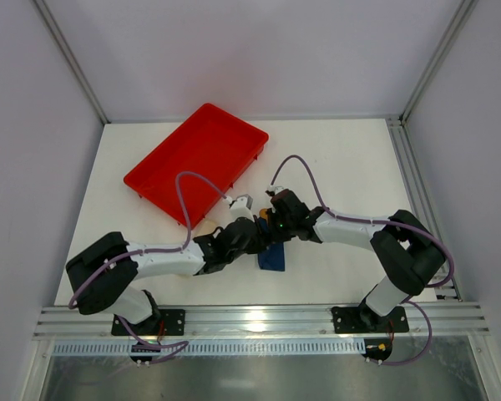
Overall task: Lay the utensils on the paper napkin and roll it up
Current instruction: Roll the napkin at the center of the board.
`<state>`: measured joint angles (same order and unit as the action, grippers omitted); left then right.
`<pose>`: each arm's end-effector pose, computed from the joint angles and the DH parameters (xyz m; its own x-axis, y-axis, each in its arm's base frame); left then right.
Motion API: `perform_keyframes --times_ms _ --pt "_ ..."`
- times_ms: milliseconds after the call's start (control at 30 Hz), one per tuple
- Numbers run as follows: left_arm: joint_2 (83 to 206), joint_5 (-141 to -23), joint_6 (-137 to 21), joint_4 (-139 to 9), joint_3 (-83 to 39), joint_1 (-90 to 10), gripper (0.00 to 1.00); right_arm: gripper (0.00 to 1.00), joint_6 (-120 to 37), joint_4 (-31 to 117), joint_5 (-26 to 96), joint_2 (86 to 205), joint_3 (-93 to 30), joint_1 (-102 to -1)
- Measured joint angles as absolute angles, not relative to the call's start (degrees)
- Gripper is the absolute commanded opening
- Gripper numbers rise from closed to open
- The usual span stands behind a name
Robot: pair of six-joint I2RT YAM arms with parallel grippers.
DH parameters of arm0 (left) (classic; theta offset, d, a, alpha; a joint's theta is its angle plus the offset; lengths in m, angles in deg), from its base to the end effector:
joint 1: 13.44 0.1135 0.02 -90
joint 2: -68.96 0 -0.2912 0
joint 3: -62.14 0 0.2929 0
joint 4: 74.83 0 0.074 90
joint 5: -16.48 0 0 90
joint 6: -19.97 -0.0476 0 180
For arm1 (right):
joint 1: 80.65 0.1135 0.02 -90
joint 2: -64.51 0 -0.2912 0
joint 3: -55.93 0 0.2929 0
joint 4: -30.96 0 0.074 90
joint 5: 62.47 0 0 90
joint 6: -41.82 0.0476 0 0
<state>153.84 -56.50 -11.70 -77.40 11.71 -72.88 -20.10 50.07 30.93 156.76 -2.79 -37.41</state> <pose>0.1834 -0.2831 0.1747 -0.7342 -0.3572 -0.5774 0.1374 0.7547 -0.6415 0.2526 0.2414 0.1461 -0.8451 -0.1497 -0.5132 -0.3539 0.8762 0.3272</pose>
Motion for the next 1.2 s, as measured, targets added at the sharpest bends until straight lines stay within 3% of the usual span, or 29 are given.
perform_keyframes --times_ms 1200 --pt "154.1 -55.3 -12.0 -76.9 11.2 -72.6 0.0 0.04 -18.4 52.6 35.9 148.0 -1.1 -43.6"
